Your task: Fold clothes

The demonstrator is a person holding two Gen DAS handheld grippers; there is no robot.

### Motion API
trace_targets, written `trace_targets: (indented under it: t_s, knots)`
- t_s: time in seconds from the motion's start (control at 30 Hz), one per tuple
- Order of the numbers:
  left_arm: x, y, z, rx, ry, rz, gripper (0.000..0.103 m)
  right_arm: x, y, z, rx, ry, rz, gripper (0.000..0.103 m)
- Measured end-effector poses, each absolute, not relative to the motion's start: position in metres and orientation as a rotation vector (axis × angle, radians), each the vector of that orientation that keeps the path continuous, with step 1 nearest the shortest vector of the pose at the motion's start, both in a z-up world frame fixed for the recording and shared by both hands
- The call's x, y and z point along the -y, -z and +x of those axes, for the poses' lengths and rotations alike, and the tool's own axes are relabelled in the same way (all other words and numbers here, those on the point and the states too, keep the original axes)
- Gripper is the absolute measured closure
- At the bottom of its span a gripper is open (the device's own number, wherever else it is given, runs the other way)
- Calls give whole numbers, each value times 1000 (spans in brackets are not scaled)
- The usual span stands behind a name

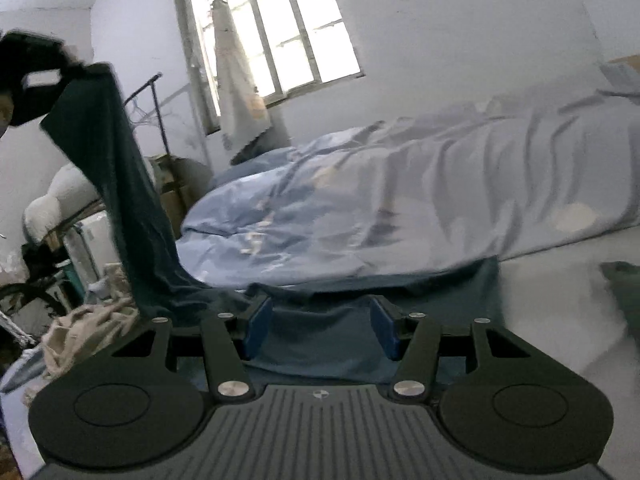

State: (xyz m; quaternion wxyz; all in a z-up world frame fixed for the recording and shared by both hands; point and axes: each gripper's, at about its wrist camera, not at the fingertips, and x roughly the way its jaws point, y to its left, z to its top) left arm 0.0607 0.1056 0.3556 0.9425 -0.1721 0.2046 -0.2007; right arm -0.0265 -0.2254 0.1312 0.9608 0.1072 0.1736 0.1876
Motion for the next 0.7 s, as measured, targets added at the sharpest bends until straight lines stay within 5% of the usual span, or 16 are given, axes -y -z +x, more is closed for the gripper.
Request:
trace_targets:
  t_s: [0.7]
  knots:
    - [138,-144,188,-747,418,-167,102,317,-132,-43,-378,-255,261,47]
